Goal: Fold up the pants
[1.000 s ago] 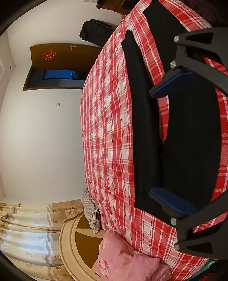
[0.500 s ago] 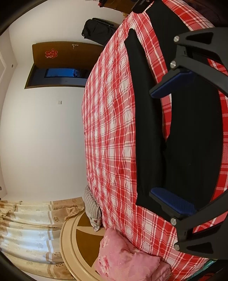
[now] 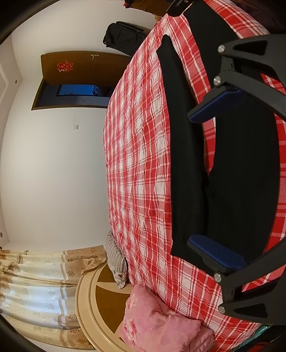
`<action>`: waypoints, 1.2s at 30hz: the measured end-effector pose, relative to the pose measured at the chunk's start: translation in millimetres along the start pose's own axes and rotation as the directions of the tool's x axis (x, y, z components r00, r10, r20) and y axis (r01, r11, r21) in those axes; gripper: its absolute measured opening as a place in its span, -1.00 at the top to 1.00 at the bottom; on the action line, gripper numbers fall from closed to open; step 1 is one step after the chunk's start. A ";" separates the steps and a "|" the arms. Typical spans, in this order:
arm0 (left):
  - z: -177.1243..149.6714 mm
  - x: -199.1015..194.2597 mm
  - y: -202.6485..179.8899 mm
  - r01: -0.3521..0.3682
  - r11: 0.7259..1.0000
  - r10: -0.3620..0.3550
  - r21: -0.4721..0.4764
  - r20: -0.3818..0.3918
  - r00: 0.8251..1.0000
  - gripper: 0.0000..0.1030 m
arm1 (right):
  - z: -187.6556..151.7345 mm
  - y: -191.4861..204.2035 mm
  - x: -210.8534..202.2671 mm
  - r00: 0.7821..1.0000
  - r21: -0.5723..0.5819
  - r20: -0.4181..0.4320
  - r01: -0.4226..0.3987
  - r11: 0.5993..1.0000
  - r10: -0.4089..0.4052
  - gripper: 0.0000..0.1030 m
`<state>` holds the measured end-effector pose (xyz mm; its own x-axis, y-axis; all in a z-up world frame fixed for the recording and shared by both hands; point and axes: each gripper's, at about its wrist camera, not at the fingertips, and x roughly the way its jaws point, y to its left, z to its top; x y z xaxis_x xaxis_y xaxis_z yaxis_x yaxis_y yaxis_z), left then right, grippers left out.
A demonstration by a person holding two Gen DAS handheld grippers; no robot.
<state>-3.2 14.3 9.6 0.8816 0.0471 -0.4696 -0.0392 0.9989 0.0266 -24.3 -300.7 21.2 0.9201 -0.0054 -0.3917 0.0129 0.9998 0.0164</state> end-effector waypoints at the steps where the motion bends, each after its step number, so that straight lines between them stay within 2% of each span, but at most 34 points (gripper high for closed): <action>1: -0.4 -0.1 -0.5 0.001 1.000 -0.001 0.000 0.000 1.000 -1.00 | -0.1 -0.3 0.3 1.000 0.002 -0.001 0.000 1.000 0.000 -0.98; 36: -5.8 8.7 0.3 -0.014 1.000 0.014 0.014 -0.025 1.000 -1.00 | -5.8 -3.8 8.9 1.000 0.011 -0.028 0.006 1.000 -0.006 -0.98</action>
<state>1.8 15.1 0.4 0.8689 0.0613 -0.4912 -0.0446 0.9980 0.0457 -18.5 -304.4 12.4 0.9089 -0.0109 -0.4169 0.0230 0.9994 0.0242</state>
